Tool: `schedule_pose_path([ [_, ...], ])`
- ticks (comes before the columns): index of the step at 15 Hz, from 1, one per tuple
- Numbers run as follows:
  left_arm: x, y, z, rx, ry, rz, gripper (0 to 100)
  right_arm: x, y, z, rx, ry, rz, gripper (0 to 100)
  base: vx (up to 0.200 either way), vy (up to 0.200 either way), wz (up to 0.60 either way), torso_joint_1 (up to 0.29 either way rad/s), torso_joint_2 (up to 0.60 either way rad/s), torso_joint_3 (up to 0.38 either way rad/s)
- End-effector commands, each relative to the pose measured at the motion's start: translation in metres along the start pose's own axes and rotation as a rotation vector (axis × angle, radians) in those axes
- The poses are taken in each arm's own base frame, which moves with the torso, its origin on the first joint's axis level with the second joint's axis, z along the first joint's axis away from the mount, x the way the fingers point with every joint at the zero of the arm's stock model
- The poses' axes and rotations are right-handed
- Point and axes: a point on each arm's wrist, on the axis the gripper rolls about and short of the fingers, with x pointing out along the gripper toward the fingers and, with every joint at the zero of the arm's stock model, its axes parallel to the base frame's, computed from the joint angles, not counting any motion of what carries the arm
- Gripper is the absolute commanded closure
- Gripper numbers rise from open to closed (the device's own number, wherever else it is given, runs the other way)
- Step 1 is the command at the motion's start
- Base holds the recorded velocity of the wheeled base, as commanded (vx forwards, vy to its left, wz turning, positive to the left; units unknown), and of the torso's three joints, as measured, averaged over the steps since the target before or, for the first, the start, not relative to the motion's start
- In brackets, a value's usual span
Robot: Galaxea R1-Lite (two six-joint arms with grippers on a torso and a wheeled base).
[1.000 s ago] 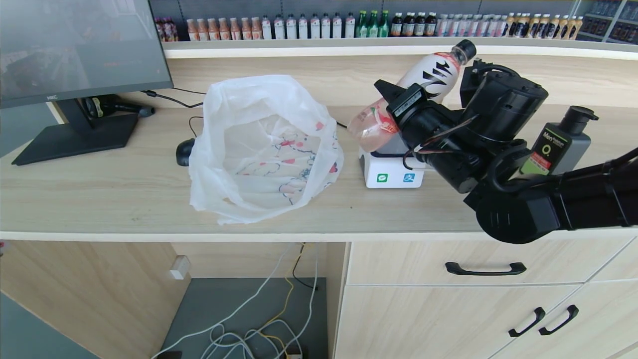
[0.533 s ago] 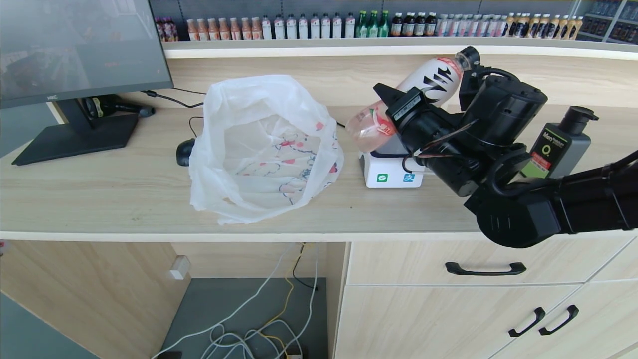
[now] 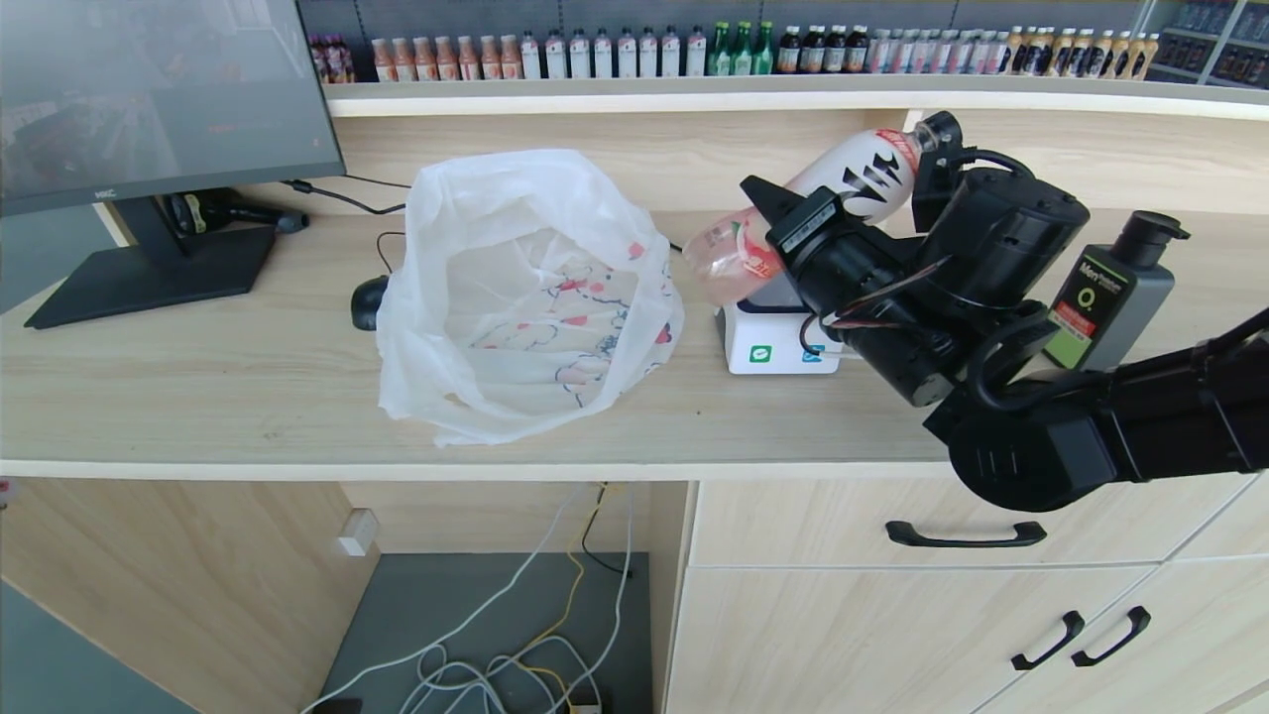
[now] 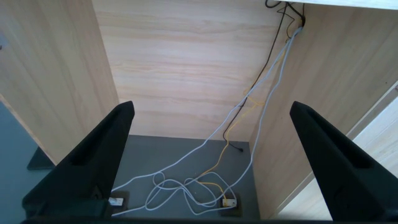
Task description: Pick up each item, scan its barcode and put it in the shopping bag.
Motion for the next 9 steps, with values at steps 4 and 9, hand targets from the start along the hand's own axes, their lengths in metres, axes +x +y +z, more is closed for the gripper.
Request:
schedule_pose_path([
  [4, 0.0000, 0.0000, 0.0000, 0.001, -0.001, 0.001, 0, -0.0002, -0.0008, -0.0009, -0.002, 0.003, -0.004, 100, 0.000, 0.000, 0.00, 0.000, 0.00, 0.000],
  [9, 0.0000, 0.0000, 0.0000, -0.001, -0.001, 0.001, 0, -0.0012, 0.0019, 0.0012, 0.000, -0.003, 0.001, 100, 0.000, 0.000, 0.00, 0.000, 0.00, 0.000],
])
